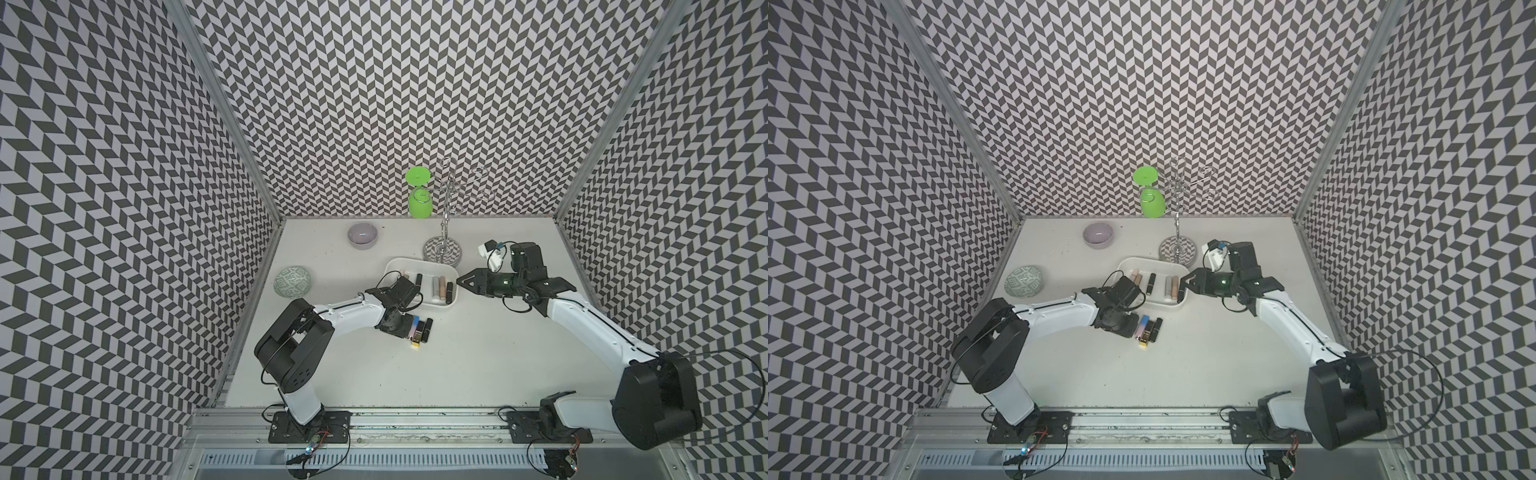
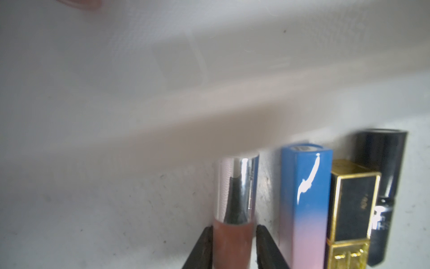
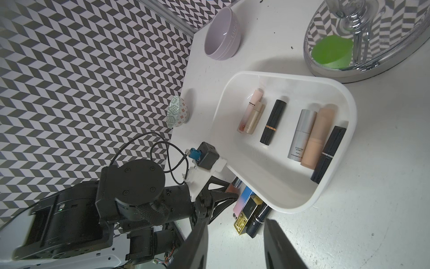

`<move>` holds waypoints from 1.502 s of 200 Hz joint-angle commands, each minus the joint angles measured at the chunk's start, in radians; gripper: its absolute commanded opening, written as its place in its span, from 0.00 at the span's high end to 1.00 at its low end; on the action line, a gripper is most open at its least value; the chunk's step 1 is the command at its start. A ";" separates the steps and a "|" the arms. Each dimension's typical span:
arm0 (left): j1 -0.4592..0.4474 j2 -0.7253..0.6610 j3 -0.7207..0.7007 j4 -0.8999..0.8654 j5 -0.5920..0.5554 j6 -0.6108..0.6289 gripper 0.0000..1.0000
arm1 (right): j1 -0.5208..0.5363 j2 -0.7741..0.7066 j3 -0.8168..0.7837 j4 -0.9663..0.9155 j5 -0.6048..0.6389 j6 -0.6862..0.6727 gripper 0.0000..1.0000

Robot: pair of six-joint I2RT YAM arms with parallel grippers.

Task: Put the lipstick into the storage box
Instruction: Pick up the lipstick at the center of the board.

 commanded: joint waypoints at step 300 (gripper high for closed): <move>0.270 -0.690 -0.279 0.527 0.784 -0.367 0.77 | 0.257 0.110 0.104 0.382 -0.355 0.168 0.46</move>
